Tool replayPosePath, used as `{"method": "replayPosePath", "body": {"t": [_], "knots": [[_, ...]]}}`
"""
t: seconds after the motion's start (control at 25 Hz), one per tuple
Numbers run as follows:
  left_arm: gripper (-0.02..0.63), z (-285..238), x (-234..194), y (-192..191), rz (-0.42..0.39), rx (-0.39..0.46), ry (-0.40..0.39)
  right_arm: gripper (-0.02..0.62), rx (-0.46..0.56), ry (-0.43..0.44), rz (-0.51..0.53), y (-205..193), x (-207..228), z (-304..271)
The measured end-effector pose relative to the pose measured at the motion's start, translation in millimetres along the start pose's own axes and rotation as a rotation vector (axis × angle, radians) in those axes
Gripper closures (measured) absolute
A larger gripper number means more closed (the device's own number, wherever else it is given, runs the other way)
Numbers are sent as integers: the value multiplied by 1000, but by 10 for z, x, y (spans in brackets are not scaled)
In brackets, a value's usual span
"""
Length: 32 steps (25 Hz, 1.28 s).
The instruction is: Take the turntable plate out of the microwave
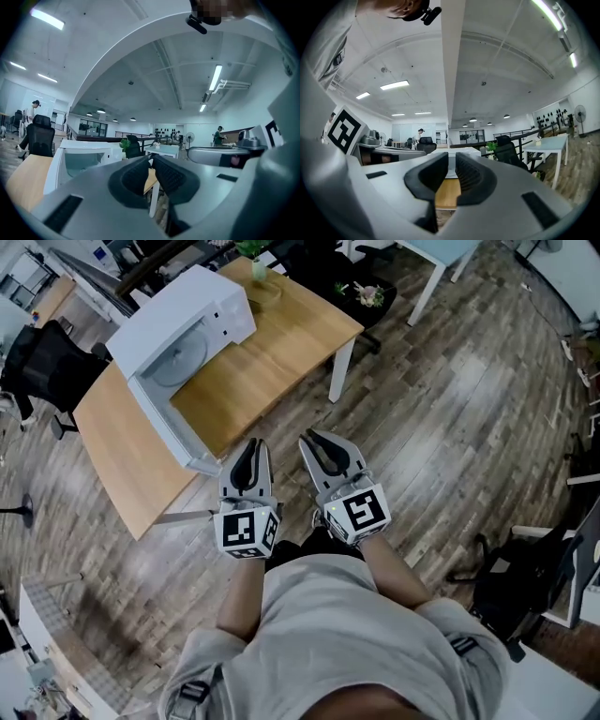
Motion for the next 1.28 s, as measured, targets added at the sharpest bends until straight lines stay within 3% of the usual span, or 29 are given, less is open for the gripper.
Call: {"method": "replayPosePath", "body": {"t": [0.4, 0.8, 1.28], "knots": [[551, -630, -229, 60, 22, -16, 81, 538, -25, 84, -42, -90, 456, -586], [551, -1442, -930, 202, 86, -5, 127, 537, -79, 154, -49, -121, 820, -1644], [552, -2209, -2046, -12, 265, -109, 215, 526, -234, 289, -56, -426, 915, -3079]]}}
Point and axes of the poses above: the fingertips, and each gripper's own axes: z backward along the fingers, x to its right, y out of its top, the point moved 3 cm from there along z, backward along the fingers, and after that the axes turned 8 degrees about -x, right-handed, at the moved point
